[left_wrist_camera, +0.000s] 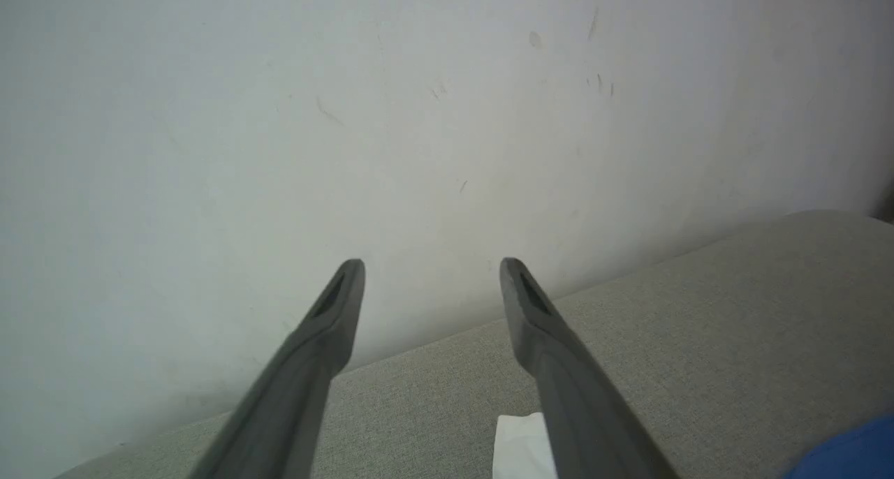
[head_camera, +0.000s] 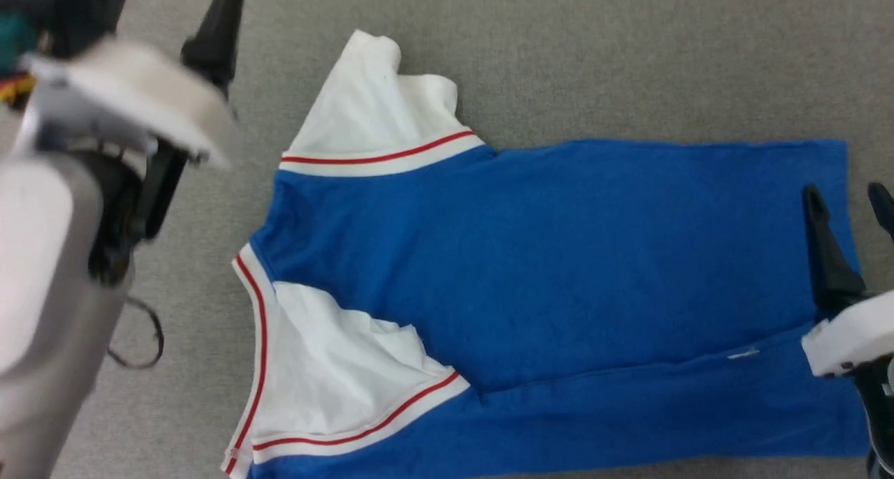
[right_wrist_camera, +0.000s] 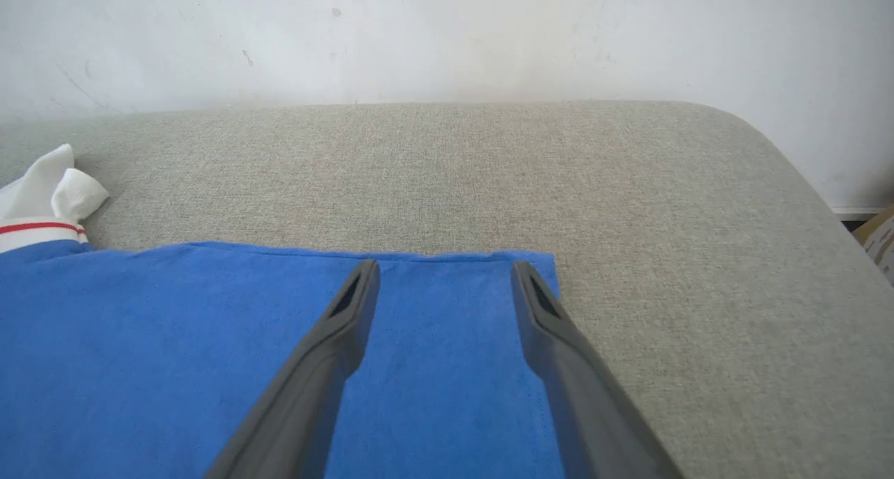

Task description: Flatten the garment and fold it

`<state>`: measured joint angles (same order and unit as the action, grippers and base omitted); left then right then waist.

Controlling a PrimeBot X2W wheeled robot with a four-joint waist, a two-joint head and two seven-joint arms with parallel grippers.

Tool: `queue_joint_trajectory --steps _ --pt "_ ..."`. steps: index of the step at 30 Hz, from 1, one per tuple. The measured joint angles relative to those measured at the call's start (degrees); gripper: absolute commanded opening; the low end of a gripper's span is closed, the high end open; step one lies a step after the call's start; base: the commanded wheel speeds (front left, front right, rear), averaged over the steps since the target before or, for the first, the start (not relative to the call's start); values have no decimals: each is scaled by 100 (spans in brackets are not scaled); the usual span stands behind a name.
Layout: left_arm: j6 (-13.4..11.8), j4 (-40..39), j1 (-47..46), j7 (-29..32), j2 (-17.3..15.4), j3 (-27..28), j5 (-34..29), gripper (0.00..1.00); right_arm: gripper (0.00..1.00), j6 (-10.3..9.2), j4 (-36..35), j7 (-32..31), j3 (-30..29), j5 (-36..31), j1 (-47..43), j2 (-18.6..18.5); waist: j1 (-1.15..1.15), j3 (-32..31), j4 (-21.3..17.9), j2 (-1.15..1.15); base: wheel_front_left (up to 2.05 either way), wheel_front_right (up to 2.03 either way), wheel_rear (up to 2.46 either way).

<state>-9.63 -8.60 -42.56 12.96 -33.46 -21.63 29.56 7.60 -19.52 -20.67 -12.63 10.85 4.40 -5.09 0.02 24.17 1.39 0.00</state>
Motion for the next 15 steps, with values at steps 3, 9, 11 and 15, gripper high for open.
queue_joint_trajectory --steps 3,9,11,15 --pt "392 556 -701 354 130 -291 18 100 100 0 20 79 169 -11 184 -5 0 260 -74 0 0 0 0" --pt "1068 1502 -1238 951 353 -662 396 100 100 0 87 205 327 -2 396 -11 -1 691 -288 0 0 0 0" --pt "1166 1741 -1295 1132 356 -708 512 100 100 0 124 211 345 2 425 -8 -1 801 -376 0 0 0 0" --pt "1223 2074 -1312 1417 313 -743 654 100 100 0 167 216 361 16 478 0 -1 972 -555 0 0 0 0"
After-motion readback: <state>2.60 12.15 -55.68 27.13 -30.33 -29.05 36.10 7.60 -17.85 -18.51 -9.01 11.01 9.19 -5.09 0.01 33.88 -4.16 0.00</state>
